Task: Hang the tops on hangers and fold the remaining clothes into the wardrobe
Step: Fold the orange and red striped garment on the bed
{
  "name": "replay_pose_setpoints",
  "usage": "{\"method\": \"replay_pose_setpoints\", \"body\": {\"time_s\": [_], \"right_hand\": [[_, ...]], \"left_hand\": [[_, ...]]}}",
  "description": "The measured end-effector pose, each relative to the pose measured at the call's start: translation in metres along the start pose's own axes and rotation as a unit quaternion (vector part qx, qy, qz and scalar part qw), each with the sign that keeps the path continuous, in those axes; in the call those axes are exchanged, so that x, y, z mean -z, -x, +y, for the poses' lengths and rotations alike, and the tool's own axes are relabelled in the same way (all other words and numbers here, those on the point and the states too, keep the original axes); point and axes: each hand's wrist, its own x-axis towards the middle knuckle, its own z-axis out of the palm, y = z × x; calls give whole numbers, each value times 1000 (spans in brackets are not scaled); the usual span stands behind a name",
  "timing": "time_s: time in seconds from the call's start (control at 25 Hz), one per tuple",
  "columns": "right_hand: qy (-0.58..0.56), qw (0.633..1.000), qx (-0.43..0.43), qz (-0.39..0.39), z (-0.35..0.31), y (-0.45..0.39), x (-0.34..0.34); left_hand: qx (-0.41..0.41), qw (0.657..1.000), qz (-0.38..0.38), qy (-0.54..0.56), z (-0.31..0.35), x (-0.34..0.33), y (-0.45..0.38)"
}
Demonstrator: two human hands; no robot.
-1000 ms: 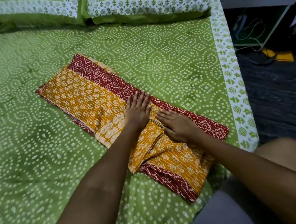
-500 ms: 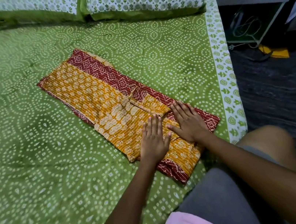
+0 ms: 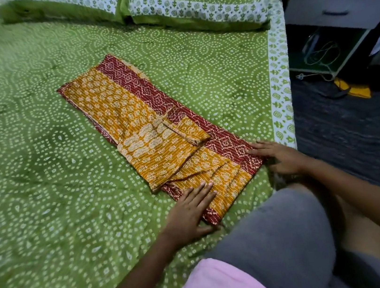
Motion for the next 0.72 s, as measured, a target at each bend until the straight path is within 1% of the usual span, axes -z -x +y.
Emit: {"method": "replay_pose_setpoints", "body": {"time_s": [0.04,0.08,0.12,0.16,0.2,0.24,0.28,0.32,0.36,0.44,0.52,0.56,0.6,0.64,0.68,0.72], "right_hand": [[2,1000,-4,28,-2,-3,1],[3,998,7,63,-6,-7,3],[-12,995,21,95,-11,-12,7],[-56,991,33,120,-16,-17,12],[-138,981,31,134,-22,-23,22],[-247,960,20,133,-32,-28,38],[-355,927,14,120,-43,-35,55],[-429,897,22,107,-55,-45,71],[-455,884,33,104,-69,-59,86],[-459,881,47,103,-93,-98,104],[-468,876,30,116,-117,-140,109],[-473,872,17,127,-124,-163,105],[-464,874,5,142,-128,-181,98],[-441,883,-2,160,-128,-195,89],[-400,900,-7,170,-125,-205,78],[-361,917,-15,168,-121,-212,64]], "left_hand": [[28,998,44,25,4,0,0],[68,990,98,75,10,2,-2],[125,971,145,146,19,5,-3],[187,939,181,226,27,14,-5],[238,896,210,310,32,23,-7],[273,847,252,381,35,33,-9],[304,800,293,427,34,44,-12],[328,755,327,463,28,53,-15],[344,718,356,490,21,62,-18],[387,655,396,514,1,80,-27],[449,614,427,489,-32,91,-36],[482,605,427,467,-52,93,-39],[520,612,403,438,-71,91,-41],[554,637,355,401,-88,86,-41],[574,670,303,361,-99,82,-42],[576,696,270,332,-105,75,-44]]}}
